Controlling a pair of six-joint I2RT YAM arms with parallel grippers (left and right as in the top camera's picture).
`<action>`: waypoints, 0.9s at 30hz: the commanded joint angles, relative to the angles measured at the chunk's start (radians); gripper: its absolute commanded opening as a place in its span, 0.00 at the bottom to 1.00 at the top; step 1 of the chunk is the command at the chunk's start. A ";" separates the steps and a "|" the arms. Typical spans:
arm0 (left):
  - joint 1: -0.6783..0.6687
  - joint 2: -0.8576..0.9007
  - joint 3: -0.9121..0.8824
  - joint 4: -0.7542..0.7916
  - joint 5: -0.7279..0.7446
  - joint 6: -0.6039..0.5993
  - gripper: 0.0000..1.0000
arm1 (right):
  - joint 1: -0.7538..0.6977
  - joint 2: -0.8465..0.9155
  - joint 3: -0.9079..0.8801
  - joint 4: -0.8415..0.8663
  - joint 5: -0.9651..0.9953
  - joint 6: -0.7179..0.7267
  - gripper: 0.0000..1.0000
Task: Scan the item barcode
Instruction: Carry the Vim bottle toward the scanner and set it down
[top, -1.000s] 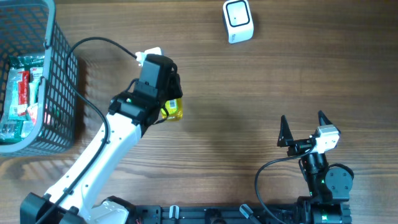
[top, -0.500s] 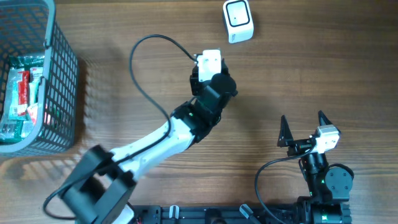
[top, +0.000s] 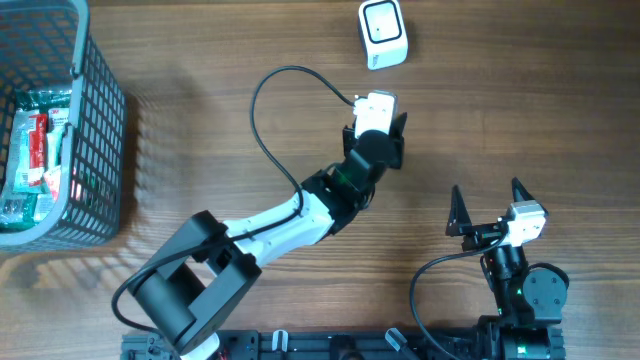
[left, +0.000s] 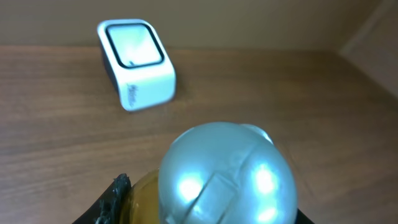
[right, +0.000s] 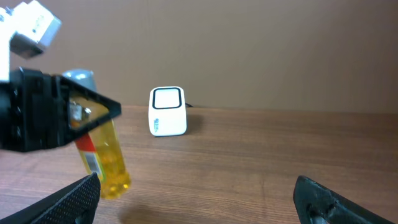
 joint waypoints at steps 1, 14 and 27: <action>-0.020 0.030 0.003 0.017 0.000 0.008 0.34 | -0.004 -0.005 -0.001 0.003 -0.002 -0.010 1.00; -0.066 0.084 0.003 -0.028 0.000 0.008 0.49 | -0.004 -0.005 -0.001 0.003 -0.002 -0.010 1.00; -0.065 -0.256 0.003 -0.080 -0.008 0.117 1.00 | -0.004 -0.005 -0.001 0.003 -0.002 -0.010 1.00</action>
